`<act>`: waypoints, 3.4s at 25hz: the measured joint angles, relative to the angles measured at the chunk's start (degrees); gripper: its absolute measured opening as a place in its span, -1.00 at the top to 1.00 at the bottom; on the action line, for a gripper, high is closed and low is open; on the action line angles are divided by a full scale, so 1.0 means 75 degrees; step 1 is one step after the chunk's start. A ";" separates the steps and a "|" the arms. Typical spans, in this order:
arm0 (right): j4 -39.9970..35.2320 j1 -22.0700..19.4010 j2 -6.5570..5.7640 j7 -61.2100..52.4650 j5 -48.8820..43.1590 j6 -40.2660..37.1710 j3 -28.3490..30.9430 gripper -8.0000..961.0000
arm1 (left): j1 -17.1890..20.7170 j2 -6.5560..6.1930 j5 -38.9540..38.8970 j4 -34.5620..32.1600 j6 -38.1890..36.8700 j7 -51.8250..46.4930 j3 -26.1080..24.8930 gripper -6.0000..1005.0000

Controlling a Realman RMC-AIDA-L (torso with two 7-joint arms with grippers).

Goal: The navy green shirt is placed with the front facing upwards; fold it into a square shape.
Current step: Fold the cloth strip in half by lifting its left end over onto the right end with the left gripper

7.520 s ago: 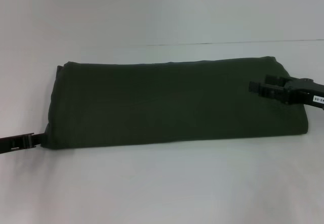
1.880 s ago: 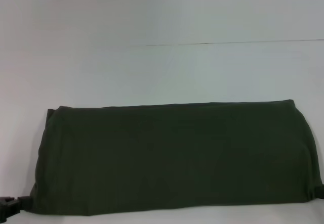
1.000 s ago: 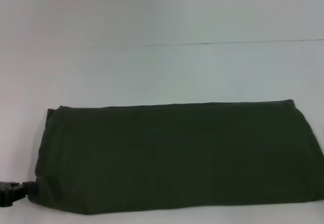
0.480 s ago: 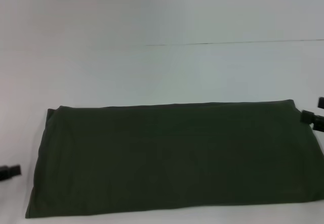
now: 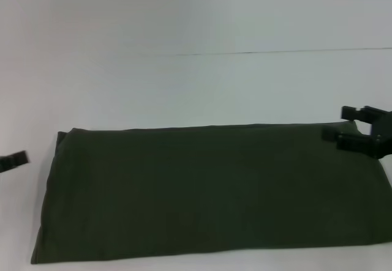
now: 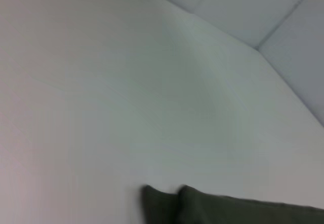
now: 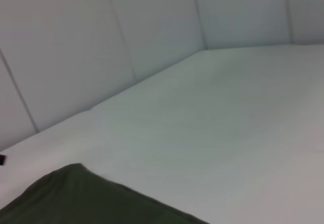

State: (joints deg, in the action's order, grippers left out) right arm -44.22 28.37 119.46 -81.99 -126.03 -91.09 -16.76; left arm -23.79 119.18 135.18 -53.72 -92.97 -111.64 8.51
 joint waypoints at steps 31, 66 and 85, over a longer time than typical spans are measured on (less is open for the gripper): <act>0.0645 0.0316 -0.0002 0.0004 0.0012 0.0977 -0.0376 -0.78 | -0.0227 0.0047 0.1049 0.0095 0.0652 -0.2313 0.1706 -0.60; 0.0647 0.0292 -0.0002 -0.0048 0.0112 0.1025 -0.0380 -0.78 | -0.0331 0.0046 0.1210 0.0359 0.0836 -0.2423 0.2088 -0.59; 0.0647 0.0280 -0.0002 -0.0052 0.0117 0.1043 -0.0355 -0.78 | -0.0454 0.0043 0.1335 0.0553 0.0974 -0.2447 0.2354 -0.59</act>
State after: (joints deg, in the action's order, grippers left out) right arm -39.37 30.47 119.44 -82.38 -125.15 -83.27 -19.42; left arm -27.20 119.50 145.19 -49.57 -85.66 -129.99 26.16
